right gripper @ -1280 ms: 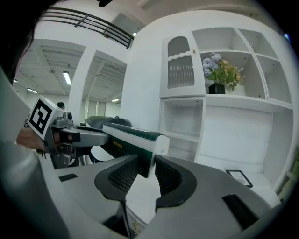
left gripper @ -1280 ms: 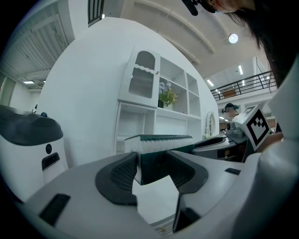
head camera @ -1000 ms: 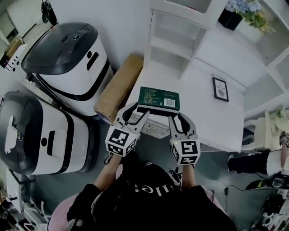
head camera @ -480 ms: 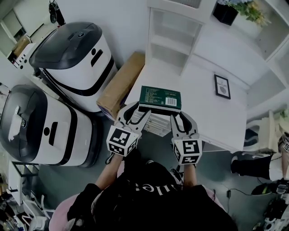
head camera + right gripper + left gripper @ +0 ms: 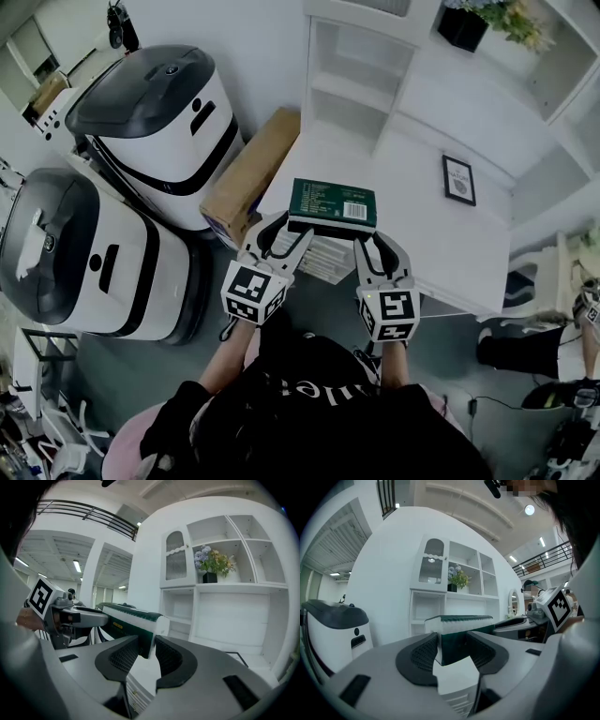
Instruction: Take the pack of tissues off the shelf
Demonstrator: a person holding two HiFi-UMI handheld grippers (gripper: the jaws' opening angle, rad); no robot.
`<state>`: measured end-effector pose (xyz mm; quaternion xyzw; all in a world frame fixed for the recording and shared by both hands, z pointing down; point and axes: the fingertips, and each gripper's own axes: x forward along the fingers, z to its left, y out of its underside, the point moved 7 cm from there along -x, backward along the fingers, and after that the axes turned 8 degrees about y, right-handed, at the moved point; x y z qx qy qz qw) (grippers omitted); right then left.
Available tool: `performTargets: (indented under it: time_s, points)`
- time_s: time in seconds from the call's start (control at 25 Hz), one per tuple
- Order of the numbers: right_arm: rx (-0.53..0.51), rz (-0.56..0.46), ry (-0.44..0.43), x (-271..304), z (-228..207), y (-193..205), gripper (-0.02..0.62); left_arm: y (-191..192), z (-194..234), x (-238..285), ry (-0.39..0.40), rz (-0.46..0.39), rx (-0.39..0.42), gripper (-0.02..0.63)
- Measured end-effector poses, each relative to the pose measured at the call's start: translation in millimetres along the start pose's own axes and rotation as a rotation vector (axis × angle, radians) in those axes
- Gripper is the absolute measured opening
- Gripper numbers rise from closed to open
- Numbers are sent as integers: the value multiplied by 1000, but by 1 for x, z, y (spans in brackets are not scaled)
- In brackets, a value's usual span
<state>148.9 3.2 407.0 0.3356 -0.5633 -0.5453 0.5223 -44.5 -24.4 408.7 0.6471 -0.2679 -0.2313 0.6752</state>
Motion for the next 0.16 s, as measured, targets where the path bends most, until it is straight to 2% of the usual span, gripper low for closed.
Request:
performTargets:
  time_s: [0.16]
  points:
    - [-3, -4, 0, -8, 2, 3, 140, 1, -7, -6, 1, -3, 4, 196]
